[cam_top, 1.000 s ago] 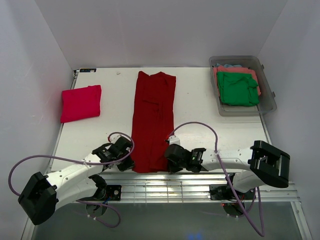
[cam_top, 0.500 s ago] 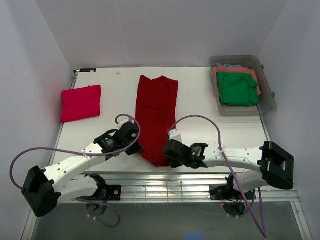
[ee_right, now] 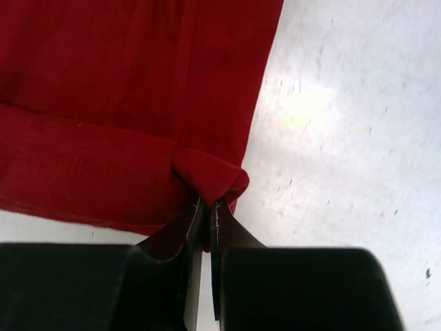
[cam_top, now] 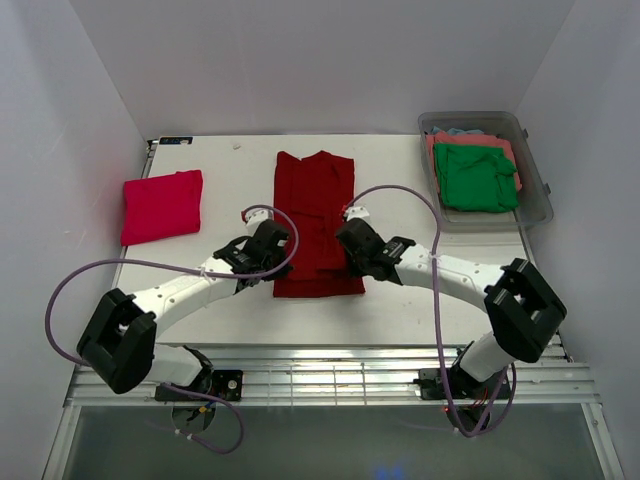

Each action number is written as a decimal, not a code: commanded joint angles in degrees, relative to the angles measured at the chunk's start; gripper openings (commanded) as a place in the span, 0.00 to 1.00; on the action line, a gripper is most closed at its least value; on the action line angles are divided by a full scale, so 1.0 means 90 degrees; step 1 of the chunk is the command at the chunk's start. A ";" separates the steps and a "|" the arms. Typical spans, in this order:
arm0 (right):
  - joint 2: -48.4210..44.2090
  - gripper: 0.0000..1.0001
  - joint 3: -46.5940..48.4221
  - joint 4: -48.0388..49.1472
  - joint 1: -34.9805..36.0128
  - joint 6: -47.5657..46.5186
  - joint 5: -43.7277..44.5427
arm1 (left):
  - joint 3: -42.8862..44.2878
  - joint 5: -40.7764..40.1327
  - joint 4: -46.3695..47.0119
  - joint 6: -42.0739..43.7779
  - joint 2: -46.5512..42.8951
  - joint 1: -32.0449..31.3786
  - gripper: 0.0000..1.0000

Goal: Fold and stack the t-shirts
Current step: Fold the tshirt

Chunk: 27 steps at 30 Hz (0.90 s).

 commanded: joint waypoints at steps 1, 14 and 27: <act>0.0376 0.08 0.0757 0.0417 -0.0288 -0.0864 -0.0038 | 0.0472 -0.0206 0.0710 0.0553 0.0148 0.0452 0.00; 0.1939 0.08 0.2506 0.0398 -0.0874 -0.1675 -0.0400 | 0.1956 0.0556 0.1327 0.1394 0.2188 0.1352 0.00; 0.2643 0.22 0.3375 0.0125 -0.1265 -0.1841 0.0487 | 0.2532 -0.0380 0.1210 0.1522 0.2766 0.1938 0.46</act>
